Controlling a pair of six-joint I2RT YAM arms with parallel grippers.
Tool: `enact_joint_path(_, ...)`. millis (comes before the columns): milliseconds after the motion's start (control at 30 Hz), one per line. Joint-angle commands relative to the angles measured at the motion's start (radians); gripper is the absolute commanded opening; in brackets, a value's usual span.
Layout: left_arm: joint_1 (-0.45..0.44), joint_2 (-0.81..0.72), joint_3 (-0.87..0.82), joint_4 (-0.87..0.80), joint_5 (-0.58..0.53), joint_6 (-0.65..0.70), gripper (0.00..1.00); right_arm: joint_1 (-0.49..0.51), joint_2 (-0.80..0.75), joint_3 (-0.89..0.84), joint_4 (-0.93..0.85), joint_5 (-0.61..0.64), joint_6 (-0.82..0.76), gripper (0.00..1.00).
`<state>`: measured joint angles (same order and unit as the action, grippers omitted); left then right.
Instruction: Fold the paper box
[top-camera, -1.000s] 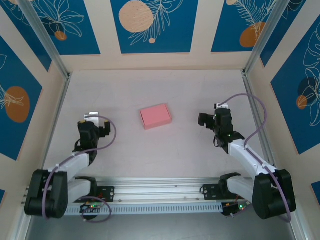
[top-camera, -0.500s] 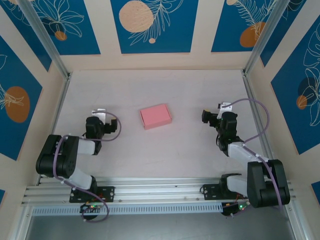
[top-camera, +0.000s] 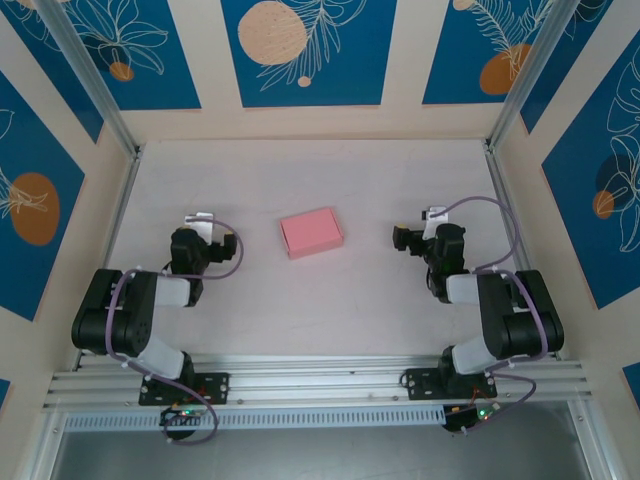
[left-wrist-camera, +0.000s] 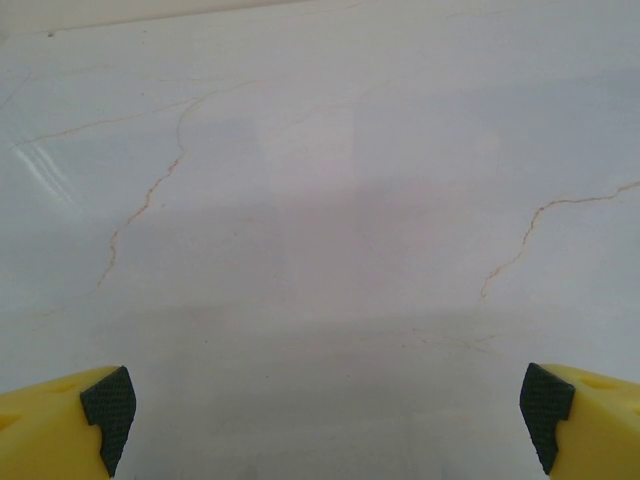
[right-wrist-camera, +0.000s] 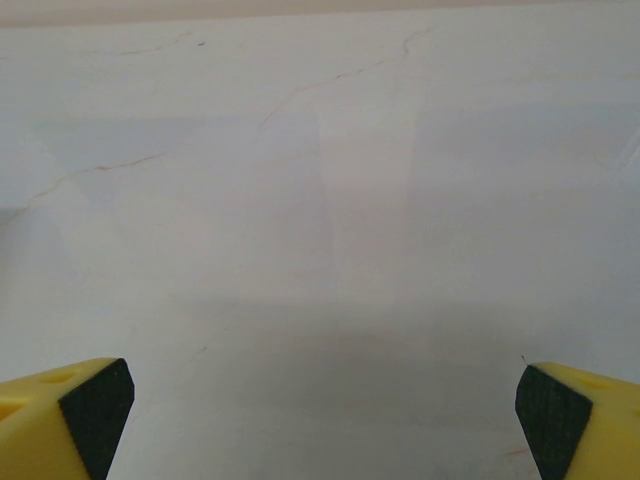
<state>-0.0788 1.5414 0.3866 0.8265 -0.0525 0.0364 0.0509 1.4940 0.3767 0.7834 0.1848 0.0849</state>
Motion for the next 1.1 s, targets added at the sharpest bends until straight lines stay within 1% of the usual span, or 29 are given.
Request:
enact_joint_path(0,0.013,-0.004,0.008,0.019,0.022,0.013,1.0,-0.032,0.035,0.012,0.095,-0.103,-0.009,1.0)
enact_joint_path(33,0.013,-0.004,0.009,0.019,0.022,0.013,1.0,-0.046,0.02,0.029,0.026,-0.141,-0.01,1.0)
enact_joint_path(67,0.013,-0.004,0.008,0.019,0.022,0.013,1.0,-0.055,0.034,0.028,0.053,-0.163,0.0,1.0)
enact_joint_path(133,0.013,-0.004,0.008,0.019,0.022,0.013,1.0,-0.08,0.029,0.04,0.015,-0.199,0.016,1.0)
enact_joint_path(300,0.013,-0.004,0.009,0.019,0.022,0.013,1.0,-0.064,0.029,0.043,0.015,-0.159,0.014,1.0)
enact_joint_path(367,0.013,-0.004,0.008,0.019,0.022,0.013,1.0,-0.053,0.029,0.043,0.014,-0.125,0.01,1.0)
enact_joint_path(1067,0.014,-0.003,0.009,0.018,0.023,0.016,1.0,-0.052,0.028,0.044,0.014,-0.127,0.012,1.0)
